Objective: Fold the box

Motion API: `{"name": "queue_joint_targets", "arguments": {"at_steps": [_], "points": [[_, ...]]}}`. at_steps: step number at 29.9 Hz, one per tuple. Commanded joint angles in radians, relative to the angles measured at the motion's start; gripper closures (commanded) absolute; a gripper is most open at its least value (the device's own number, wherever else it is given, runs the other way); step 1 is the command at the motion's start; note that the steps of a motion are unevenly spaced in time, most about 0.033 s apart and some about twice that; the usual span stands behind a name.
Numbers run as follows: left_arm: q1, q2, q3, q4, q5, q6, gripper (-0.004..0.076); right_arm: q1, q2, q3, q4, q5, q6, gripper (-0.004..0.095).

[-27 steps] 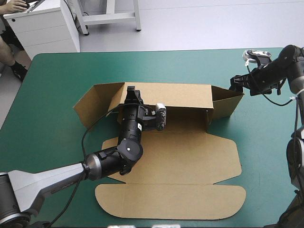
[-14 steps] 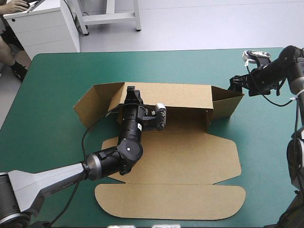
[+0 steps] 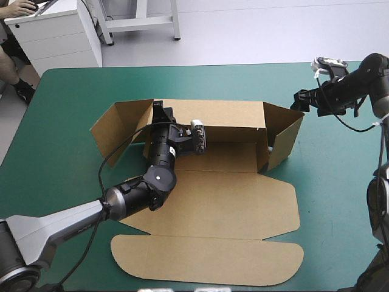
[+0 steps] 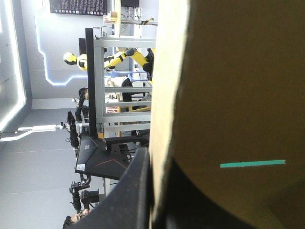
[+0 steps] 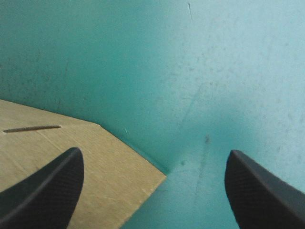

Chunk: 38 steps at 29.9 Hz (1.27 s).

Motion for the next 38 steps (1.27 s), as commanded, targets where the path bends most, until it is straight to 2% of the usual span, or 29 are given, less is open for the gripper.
{"name": "queue_joint_targets", "arguments": {"at_steps": [1,11,20,25,30,38], "points": [[0.000,-0.044,-0.046,0.105,0.023,-0.024,0.0734,-0.006,-0.063,-0.060,0.044,0.009,0.003,0.0167],[0.000,-0.044,-0.046,0.103,0.016,-0.024,0.0734,-0.006,-0.058,-0.084,0.044,-0.059,0.012,0.0167],[0.000,-0.044,-0.046,0.099,0.013,-0.024,0.0734,-0.006,-0.058,-0.086,0.041,0.018,0.014,0.0168],[0.000,-0.044,-0.046,0.099,0.013,-0.024,0.0734,-0.006,-0.063,-0.075,-0.013,0.018,0.050,0.0169],[0.000,-0.044,-0.046,0.095,0.017,-0.024,0.0734,-0.006,-0.118,0.055,-0.010,0.018,0.010,0.0169],[0.000,-0.044,-0.046,0.084,0.017,-0.024,0.0734,-0.006,-0.226,0.255,0.074,-0.009,-0.086,0.0171]]}}
